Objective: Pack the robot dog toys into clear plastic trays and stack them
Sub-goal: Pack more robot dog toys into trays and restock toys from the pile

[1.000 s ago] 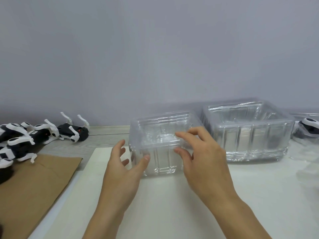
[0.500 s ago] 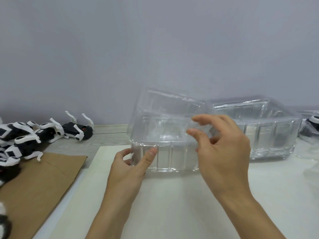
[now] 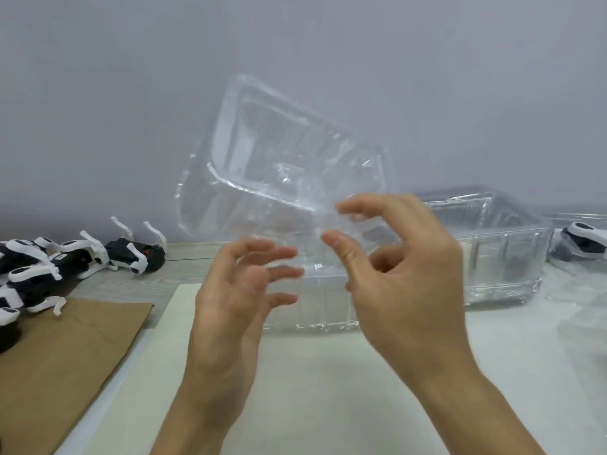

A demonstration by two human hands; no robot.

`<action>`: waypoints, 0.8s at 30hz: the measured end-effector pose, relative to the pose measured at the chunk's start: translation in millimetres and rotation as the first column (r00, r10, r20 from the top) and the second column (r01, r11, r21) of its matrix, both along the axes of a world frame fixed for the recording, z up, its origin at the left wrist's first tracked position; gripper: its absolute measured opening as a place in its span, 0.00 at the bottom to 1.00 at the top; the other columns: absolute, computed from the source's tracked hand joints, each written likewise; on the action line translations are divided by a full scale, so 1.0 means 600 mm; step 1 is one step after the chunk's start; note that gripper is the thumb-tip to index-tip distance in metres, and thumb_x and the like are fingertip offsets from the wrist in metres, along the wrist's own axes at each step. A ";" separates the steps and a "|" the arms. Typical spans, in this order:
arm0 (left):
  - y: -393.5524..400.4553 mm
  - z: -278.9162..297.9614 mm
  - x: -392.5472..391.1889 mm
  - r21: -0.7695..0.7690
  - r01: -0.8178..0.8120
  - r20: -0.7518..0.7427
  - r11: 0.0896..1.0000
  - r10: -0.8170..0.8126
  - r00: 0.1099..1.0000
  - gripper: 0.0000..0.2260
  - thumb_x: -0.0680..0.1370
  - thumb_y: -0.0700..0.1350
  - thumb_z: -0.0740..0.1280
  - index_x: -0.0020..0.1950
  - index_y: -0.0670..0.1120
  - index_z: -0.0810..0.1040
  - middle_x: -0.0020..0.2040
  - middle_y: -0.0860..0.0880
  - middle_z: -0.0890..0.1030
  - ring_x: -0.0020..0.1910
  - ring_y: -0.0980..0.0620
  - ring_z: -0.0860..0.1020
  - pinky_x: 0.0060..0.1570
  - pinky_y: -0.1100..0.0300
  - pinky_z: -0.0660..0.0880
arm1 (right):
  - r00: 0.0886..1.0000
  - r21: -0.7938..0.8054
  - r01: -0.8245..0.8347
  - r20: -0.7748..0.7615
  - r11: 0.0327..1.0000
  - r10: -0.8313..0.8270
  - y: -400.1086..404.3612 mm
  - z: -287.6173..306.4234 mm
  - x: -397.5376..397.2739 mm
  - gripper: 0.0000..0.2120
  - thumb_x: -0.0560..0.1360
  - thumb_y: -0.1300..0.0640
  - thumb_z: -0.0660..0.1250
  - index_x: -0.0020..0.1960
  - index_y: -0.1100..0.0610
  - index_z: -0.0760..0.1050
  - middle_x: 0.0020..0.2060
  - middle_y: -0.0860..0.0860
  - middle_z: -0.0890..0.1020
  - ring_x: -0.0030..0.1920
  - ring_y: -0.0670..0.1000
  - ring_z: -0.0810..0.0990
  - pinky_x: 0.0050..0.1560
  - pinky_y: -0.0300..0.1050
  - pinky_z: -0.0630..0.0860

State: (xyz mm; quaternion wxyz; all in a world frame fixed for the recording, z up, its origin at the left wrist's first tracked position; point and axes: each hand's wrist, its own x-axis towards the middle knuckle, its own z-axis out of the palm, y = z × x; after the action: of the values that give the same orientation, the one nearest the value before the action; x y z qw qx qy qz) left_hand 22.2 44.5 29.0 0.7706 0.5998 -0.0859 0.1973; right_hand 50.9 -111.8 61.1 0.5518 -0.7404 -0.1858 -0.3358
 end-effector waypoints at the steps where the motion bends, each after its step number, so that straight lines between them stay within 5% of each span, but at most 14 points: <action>1: 0.000 0.006 -0.001 -0.074 0.057 -0.031 0.996 -0.059 0.998 0.32 0.64 0.66 0.78 0.58 0.48 0.77 0.57 0.42 0.82 0.55 0.43 0.82 0.50 0.52 0.79 | 0.999 -0.017 -0.031 -0.016 0.999 0.030 0.004 -0.004 0.000 0.09 0.74 0.55 0.74 0.51 0.44 0.79 0.48 0.39 0.77 0.28 0.45 0.78 0.32 0.46 0.78; 5: -0.007 0.016 0.001 -0.245 -0.025 -0.163 0.969 -0.016 0.987 0.48 0.55 0.67 0.81 0.67 0.42 0.72 0.63 0.43 0.81 0.59 0.43 0.82 0.55 0.47 0.78 | 0.977 -0.172 -0.194 -0.119 0.966 0.175 0.013 -0.010 -0.004 0.07 0.75 0.57 0.74 0.50 0.47 0.81 0.47 0.39 0.77 0.31 0.37 0.75 0.36 0.35 0.73; 6: -0.007 0.014 0.001 -0.278 -0.043 -0.159 0.960 -0.002 0.987 0.44 0.58 0.64 0.81 0.65 0.42 0.73 0.63 0.43 0.80 0.59 0.43 0.81 0.53 0.49 0.79 | 0.964 -0.217 -0.245 -0.158 0.945 0.213 0.012 -0.008 -0.006 0.07 0.75 0.57 0.73 0.51 0.47 0.81 0.47 0.38 0.76 0.32 0.36 0.74 0.38 0.36 0.73; 8: -0.004 0.009 0.003 -0.337 -0.048 -0.126 0.940 0.005 0.992 0.19 0.68 0.55 0.75 0.53 0.47 0.76 0.59 0.45 0.81 0.56 0.45 0.81 0.48 0.54 0.81 | 0.936 -0.242 -0.332 -0.207 0.912 0.286 0.003 -0.002 -0.015 0.08 0.75 0.56 0.72 0.52 0.46 0.82 0.48 0.38 0.77 0.33 0.36 0.76 0.39 0.35 0.74; 10: -0.006 0.008 0.005 -0.390 -0.052 -0.127 0.919 0.002 0.992 0.06 0.72 0.49 0.68 0.45 0.50 0.75 0.57 0.45 0.81 0.55 0.44 0.81 0.49 0.54 0.82 | 0.931 -0.073 -0.317 -0.213 0.946 0.296 -0.018 0.008 -0.028 0.07 0.75 0.57 0.70 0.49 0.46 0.82 0.41 0.39 0.80 0.28 0.45 0.80 0.30 0.32 0.70; 12: -0.006 0.006 0.010 -0.427 -0.084 -0.162 0.900 0.016 0.987 0.04 0.72 0.49 0.67 0.43 0.50 0.75 0.55 0.44 0.80 0.57 0.42 0.82 0.52 0.52 0.82 | 0.957 0.096 -0.099 -0.263 0.990 0.122 -0.050 0.005 -0.034 0.08 0.74 0.58 0.64 0.41 0.48 0.80 0.31 0.45 0.78 0.26 0.55 0.78 0.24 0.40 0.70; 13: -0.006 0.005 0.011 -0.433 -0.090 -0.176 0.897 0.014 0.984 0.03 0.73 0.48 0.68 0.43 0.50 0.76 0.54 0.44 0.81 0.58 0.42 0.82 0.52 0.51 0.82 | 0.938 0.060 0.038 -0.346 0.997 -0.015 -0.071 -0.002 -0.035 0.09 0.73 0.58 0.62 0.39 0.50 0.78 0.29 0.46 0.78 0.27 0.55 0.78 0.26 0.45 0.74; 15: -0.008 0.004 0.013 -0.436 -0.091 -0.185 0.895 0.009 0.983 0.04 0.76 0.47 0.67 0.41 0.51 0.77 0.51 0.45 0.82 0.58 0.42 0.83 0.52 0.51 0.82 | 0.782 -0.180 0.150 -0.580 0.972 -0.228 -0.116 -0.017 -0.039 0.10 0.75 0.57 0.60 0.38 0.51 0.77 0.31 0.46 0.80 0.32 0.52 0.78 0.34 0.49 0.79; 18: -0.008 0.003 0.014 -0.421 -0.084 -0.195 0.903 0.000 0.981 0.03 0.77 0.46 0.66 0.43 0.51 0.77 0.50 0.46 0.82 0.60 0.42 0.82 0.53 0.50 0.82 | 0.488 -0.381 0.088 -0.789 0.920 -0.374 -0.176 -0.048 -0.062 0.08 0.76 0.53 0.58 0.43 0.49 0.76 0.43 0.51 0.81 0.41 0.53 0.80 0.37 0.43 0.76; 21: -0.007 0.007 0.010 -0.410 -0.090 -0.206 0.908 0.004 0.978 0.02 0.76 0.47 0.67 0.45 0.50 0.76 0.50 0.45 0.82 0.60 0.41 0.81 0.55 0.49 0.81 | 0.404 -0.494 0.212 -0.741 0.843 -0.536 -0.211 -0.071 -0.089 0.07 0.77 0.54 0.58 0.52 0.52 0.72 0.47 0.53 0.80 0.49 0.56 0.79 0.51 0.48 0.78; 24: -0.006 0.013 0.008 -0.430 -0.103 -0.218 0.897 0.008 0.976 0.02 0.77 0.45 0.66 0.45 0.49 0.76 0.48 0.45 0.84 0.60 0.41 0.81 0.55 0.50 0.81 | 0.276 -0.679 0.204 -0.651 0.705 -0.707 -0.214 -0.078 -0.107 0.19 0.79 0.52 0.56 0.69 0.49 0.61 0.68 0.52 0.68 0.70 0.64 0.62 0.68 0.53 0.67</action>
State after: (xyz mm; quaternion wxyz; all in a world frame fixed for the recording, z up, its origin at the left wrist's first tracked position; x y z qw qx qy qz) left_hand 27.2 41.0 37.0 0.8846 0.4305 0.0602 0.1688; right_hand -13.4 -240.0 14.2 0.2386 -0.9277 0.2871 0.0102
